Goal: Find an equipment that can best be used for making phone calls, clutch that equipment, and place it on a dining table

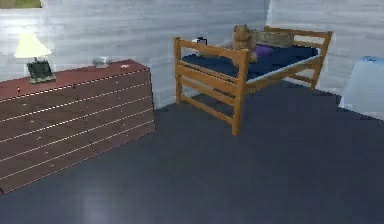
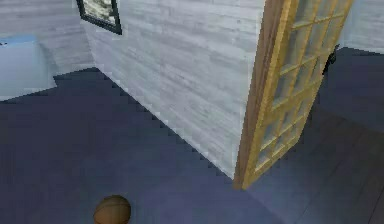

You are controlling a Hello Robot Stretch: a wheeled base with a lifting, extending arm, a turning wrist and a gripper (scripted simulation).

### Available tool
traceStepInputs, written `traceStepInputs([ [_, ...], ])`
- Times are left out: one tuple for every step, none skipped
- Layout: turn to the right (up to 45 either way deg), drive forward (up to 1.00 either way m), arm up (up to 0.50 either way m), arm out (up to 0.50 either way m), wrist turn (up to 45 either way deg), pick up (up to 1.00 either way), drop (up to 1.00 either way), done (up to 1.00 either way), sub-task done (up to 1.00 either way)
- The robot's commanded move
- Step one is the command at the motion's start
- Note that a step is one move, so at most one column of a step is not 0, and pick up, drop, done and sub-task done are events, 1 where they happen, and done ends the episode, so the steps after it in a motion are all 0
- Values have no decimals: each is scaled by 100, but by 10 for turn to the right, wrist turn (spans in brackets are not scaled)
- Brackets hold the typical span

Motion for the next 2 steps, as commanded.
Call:
traceStepInputs([
  [0, 65, 0, 0, 0, 0, 0, 0, 0],
  [450, 0, 0, 0, 0, 0, 0, 0, 0],
])
